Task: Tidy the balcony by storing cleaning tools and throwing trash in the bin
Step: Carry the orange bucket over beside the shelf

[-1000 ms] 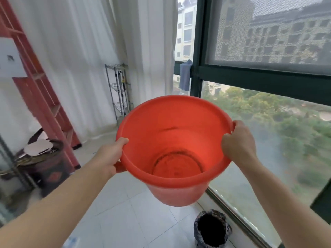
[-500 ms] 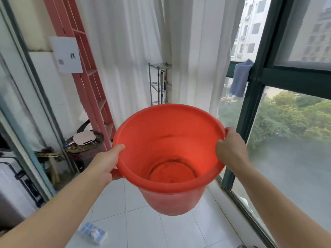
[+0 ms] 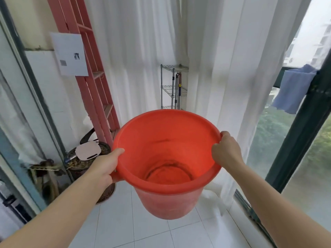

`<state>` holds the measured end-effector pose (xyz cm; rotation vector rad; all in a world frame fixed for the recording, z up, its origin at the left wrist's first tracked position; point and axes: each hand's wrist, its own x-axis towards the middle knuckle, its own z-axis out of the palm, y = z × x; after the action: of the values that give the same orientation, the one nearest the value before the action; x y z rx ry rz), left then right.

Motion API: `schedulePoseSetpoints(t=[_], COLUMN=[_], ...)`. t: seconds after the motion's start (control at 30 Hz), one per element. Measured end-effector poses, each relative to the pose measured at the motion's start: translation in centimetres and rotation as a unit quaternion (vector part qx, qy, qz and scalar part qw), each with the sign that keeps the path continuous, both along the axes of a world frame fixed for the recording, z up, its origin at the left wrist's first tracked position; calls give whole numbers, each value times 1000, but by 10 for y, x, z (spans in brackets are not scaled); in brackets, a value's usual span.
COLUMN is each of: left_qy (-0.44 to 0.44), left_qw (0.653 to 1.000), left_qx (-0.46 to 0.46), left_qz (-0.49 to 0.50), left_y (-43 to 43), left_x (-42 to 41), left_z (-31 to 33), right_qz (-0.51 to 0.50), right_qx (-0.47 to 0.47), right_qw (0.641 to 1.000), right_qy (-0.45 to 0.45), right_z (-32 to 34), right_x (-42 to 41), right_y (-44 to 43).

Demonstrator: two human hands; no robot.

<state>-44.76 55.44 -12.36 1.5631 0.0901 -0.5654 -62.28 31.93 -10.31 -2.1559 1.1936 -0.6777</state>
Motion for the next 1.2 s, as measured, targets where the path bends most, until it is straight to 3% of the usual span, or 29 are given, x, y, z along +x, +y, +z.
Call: schedulePoseSetpoints(t=[0.7,0.9,1.2], left_qy=[57,66,63], left_qw=[992,991,993], left_qx=[11,13,3], left_qz=[109,114,100], left_y=[-204,-237,-298], left_x=[257,356,534], left_z=[-48,-62,-50], right_qz=[127,141,131], right_qx=[10,3,29], right_qw=[991,987,990], right_qy=[51,78,37], right_z=[-42,-60,-62], right_x=[323,430,603], right_y=[-241,-275,-331])
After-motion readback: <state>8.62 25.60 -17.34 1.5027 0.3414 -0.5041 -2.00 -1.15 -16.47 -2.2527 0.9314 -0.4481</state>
